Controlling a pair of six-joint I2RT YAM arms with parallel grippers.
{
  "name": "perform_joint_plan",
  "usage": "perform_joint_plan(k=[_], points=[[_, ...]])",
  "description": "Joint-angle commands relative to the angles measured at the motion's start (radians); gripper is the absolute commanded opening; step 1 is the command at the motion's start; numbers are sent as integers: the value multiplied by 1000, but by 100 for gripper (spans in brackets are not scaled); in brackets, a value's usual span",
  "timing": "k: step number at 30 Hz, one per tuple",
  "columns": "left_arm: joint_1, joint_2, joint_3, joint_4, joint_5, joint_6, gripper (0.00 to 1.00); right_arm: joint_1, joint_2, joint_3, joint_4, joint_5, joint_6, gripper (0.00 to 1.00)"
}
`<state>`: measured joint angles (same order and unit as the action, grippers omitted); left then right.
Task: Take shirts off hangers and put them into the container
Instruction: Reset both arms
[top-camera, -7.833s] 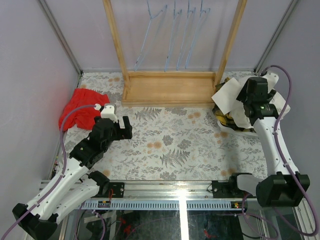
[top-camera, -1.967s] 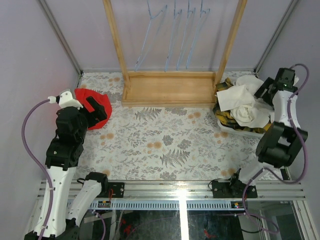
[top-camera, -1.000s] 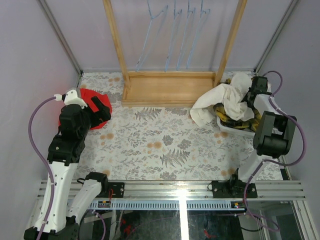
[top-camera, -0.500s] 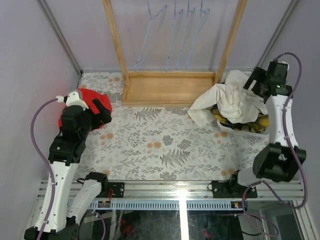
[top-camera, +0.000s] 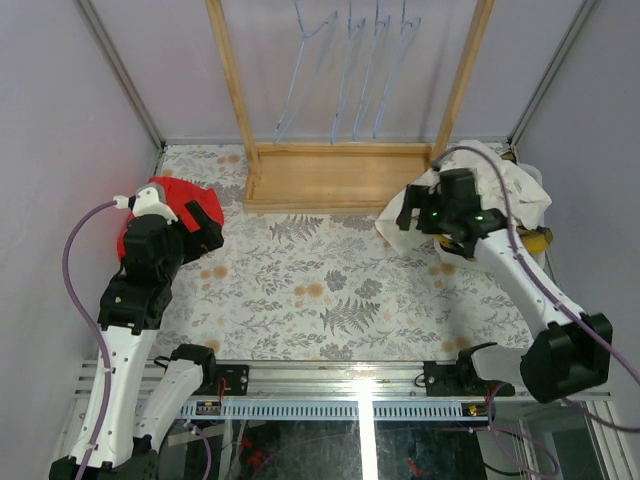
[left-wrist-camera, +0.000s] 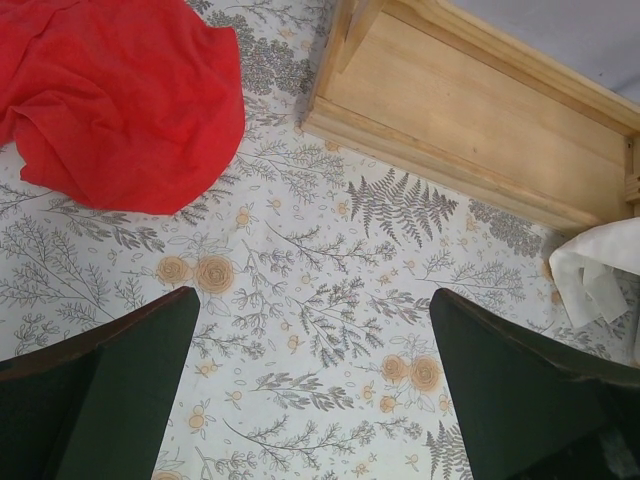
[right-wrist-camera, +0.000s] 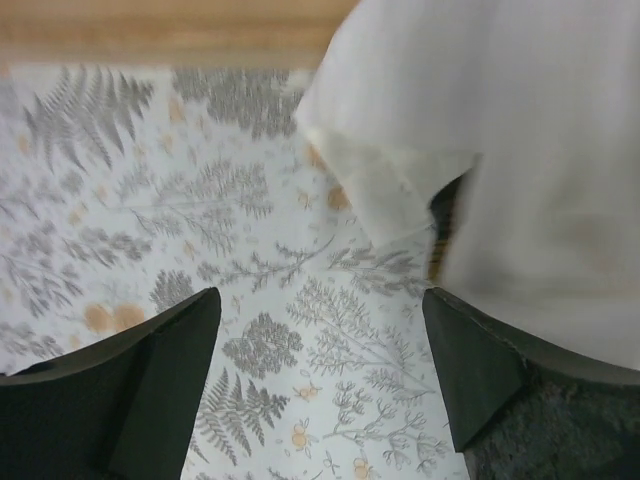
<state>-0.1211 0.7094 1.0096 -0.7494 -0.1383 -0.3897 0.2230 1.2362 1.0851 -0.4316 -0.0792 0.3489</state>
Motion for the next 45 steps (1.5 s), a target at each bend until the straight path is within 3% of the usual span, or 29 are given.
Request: perform_joint_plan(k=[1, 5, 10, 21, 24, 28, 34, 36, 39, 40, 42, 45], points=[[6, -13, -15, 35, 6, -9, 100, 187, 95, -35, 101, 193, 39, 88], [6, -14, -7, 17, 1, -10, 100, 248, 216, -51, 217, 337, 79, 91], [6, -20, 2, -2, -17, -1, 100, 301, 340, -22, 312, 465, -11, 91], [6, -27, -2, -6, -23, 3, 100, 303, 640, 15, 404, 512, -29, 84], [6, -30, -4, -8, -29, 8, 100, 303, 676, 52, 362, 474, -34, 70], [6, -25, -6, -8, -27, 10, 100, 302, 685, 50, 350, 445, -15, 35], [6, -11, -7, -5, -24, 12, 100, 302, 617, 34, 341, 477, -21, 6], [6, -10, -9, -5, -22, 15, 100, 302, 569, 33, 339, 485, -27, 0], [5, -10, -13, -4, -24, 16, 100, 302, 505, 32, 330, 498, -33, 1], [7, -10, -16, -3, -24, 15, 100, 302, 490, 34, 324, 521, -21, 6], [6, -10, -16, -3, -20, 14, 100, 302, 476, 39, 315, 549, -21, 24], [6, -9, -15, 0, -7, 20, 100, 300, 501, 69, 265, 550, -23, 64]])
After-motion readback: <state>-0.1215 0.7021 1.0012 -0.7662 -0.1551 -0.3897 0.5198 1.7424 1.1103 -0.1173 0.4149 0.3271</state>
